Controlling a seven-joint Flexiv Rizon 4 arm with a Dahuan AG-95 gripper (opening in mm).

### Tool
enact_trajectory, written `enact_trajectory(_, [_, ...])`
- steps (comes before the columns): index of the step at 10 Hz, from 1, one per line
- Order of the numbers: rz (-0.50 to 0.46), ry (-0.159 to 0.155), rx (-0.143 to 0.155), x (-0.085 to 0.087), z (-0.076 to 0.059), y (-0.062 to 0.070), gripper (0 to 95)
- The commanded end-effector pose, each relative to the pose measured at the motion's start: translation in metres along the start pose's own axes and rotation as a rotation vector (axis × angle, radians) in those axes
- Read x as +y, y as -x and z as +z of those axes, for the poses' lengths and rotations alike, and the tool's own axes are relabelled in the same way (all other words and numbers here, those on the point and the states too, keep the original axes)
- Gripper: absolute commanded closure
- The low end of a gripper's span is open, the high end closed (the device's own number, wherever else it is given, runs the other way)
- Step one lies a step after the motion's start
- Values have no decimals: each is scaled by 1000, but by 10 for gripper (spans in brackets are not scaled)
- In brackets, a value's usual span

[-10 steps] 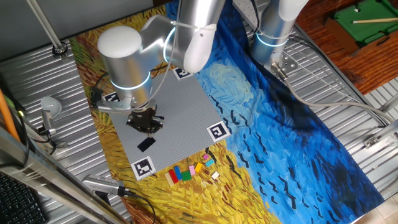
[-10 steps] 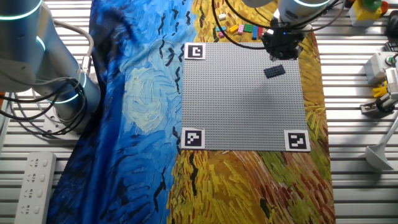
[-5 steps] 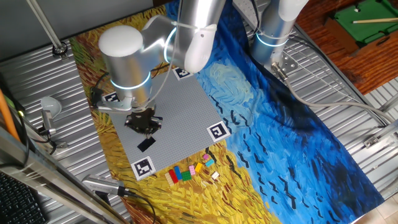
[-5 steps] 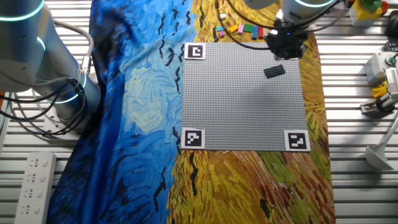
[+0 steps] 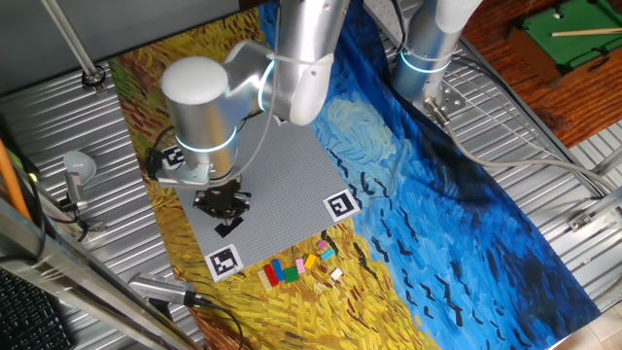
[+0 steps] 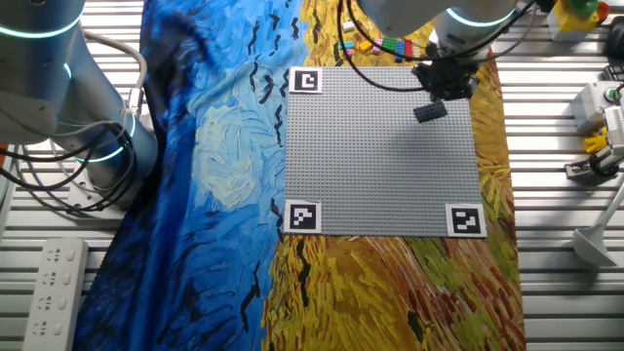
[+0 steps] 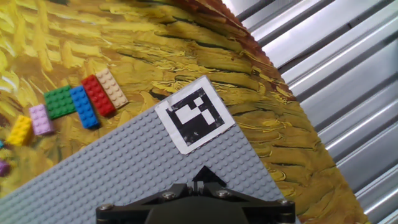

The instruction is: Stack small Lego blocks one on top of the other

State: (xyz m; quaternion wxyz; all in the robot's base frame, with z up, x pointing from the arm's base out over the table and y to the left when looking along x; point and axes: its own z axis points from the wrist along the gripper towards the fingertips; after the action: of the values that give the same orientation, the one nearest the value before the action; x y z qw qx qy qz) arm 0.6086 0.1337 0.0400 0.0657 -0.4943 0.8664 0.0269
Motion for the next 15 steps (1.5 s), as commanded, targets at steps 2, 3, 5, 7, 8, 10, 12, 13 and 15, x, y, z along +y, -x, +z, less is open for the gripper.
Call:
enact_trajectory(2, [-7,-3,-6,-1,8,0,950])
enact_trajectory(3, [-9,-5,-9,-1,11,0,950])
enact_trajectory(5, [-12,-8,-13,-1,15,-1,950])
enact_trajectory(7, [-12,-9,-17,0,18,-1,950])
enact_trajectory(8, [-14,-9,-18,1,19,-2,950])
enact_trajectory(10, [-12,-9,-27,3,21,-4,950])
enact_trajectory(12, [-4,-11,-33,8,23,-7,950])
enact_trajectory(13, [0,-14,-37,12,25,-10,950])
enact_trajectory(15, [2,-21,-45,20,26,-16,950])
